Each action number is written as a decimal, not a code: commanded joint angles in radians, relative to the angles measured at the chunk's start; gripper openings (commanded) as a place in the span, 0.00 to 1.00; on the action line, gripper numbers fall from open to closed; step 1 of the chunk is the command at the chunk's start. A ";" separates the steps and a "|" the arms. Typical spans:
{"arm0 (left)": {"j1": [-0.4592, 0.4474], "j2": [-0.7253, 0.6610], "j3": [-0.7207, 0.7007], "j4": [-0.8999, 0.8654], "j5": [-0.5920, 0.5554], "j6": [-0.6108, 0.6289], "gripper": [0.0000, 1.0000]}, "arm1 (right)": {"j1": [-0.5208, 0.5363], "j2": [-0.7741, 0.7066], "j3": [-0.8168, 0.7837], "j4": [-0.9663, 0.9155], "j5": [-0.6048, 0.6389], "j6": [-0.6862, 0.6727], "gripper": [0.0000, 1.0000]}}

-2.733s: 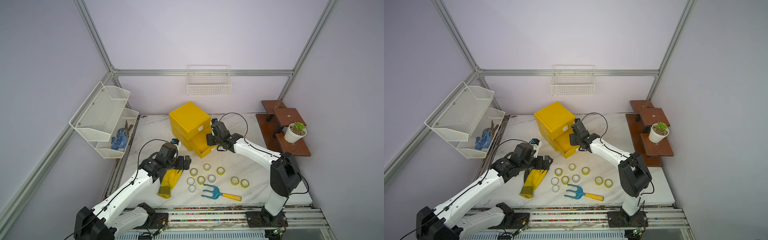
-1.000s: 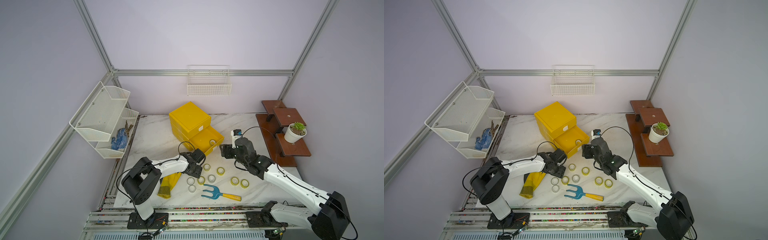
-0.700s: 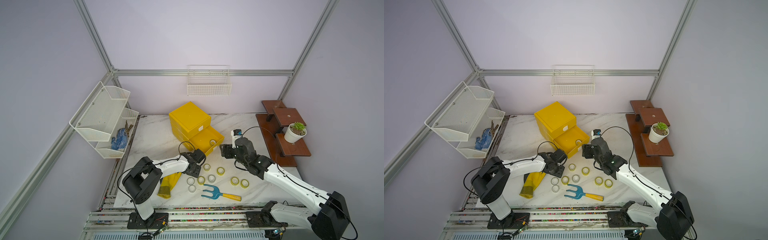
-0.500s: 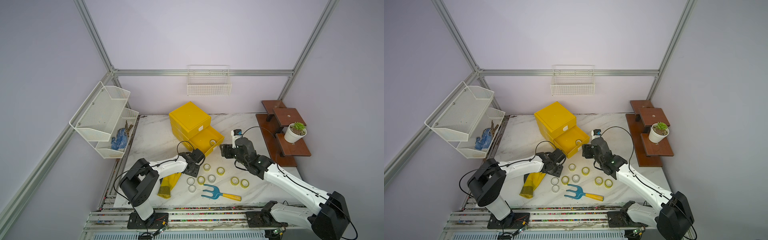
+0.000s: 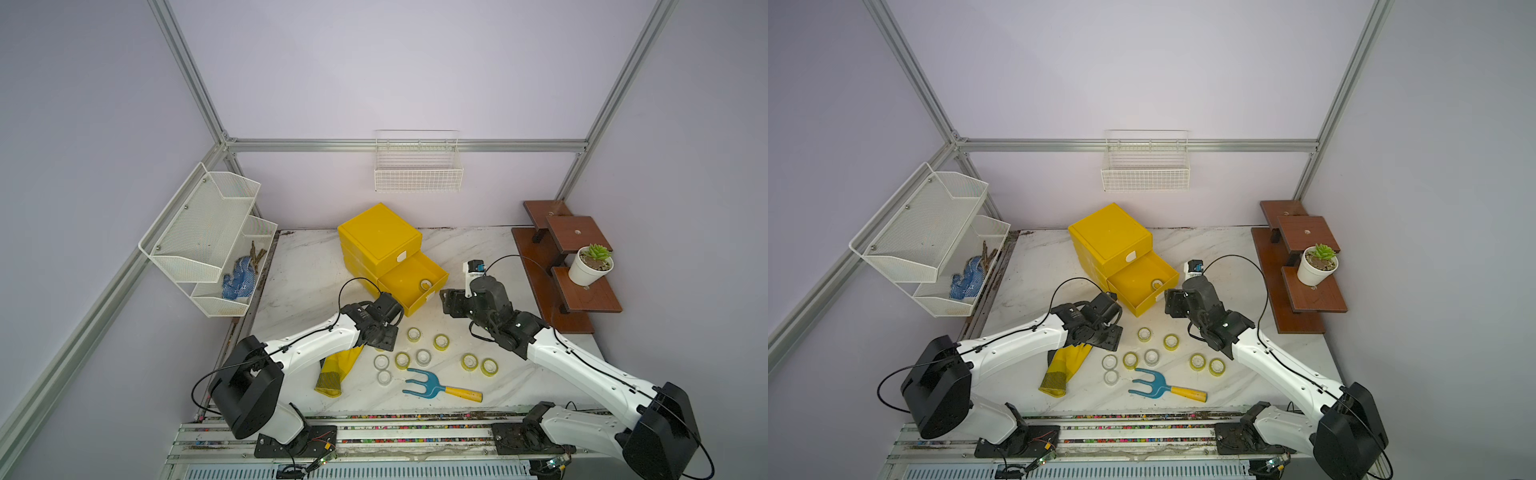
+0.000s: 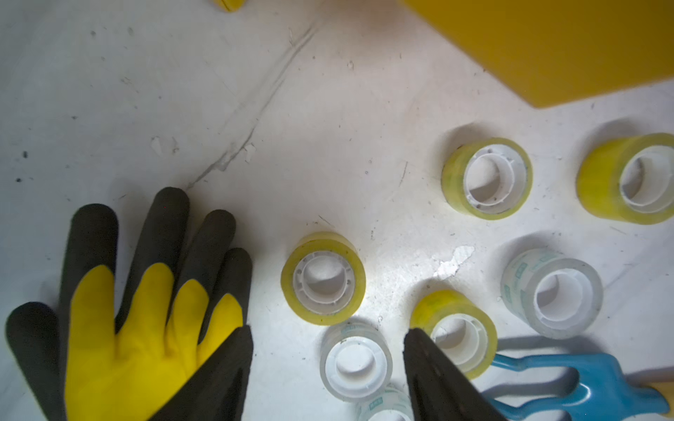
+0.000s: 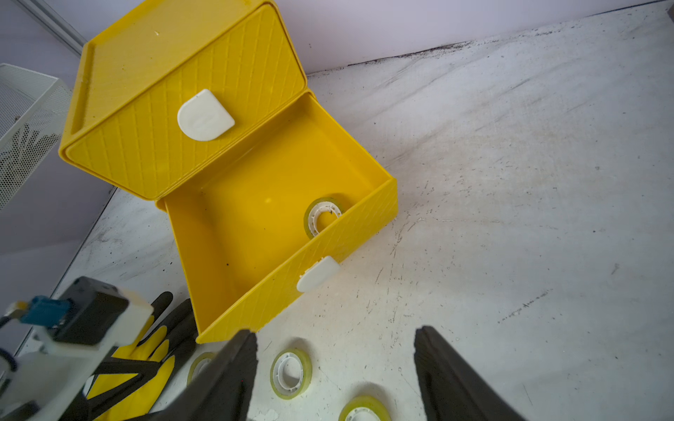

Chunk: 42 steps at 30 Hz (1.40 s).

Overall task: Place the transparent tape into the drawer according to color
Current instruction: Pick up the tape at the center of the board.

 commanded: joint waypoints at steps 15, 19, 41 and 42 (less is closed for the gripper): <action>0.015 0.162 0.032 0.057 -0.053 0.000 0.63 | -0.009 -0.028 -0.005 0.019 0.004 0.009 0.73; 0.022 0.169 0.030 0.080 -0.042 0.003 0.60 | -0.009 -0.030 -0.006 0.019 0.000 0.009 0.73; 0.030 -0.224 0.066 -0.139 -0.058 0.005 0.47 | -0.011 -0.035 -0.003 0.026 0.000 0.013 0.73; 0.030 -0.239 0.091 -0.161 -0.060 0.012 0.47 | -0.012 -0.034 -0.003 0.028 -0.001 0.016 0.74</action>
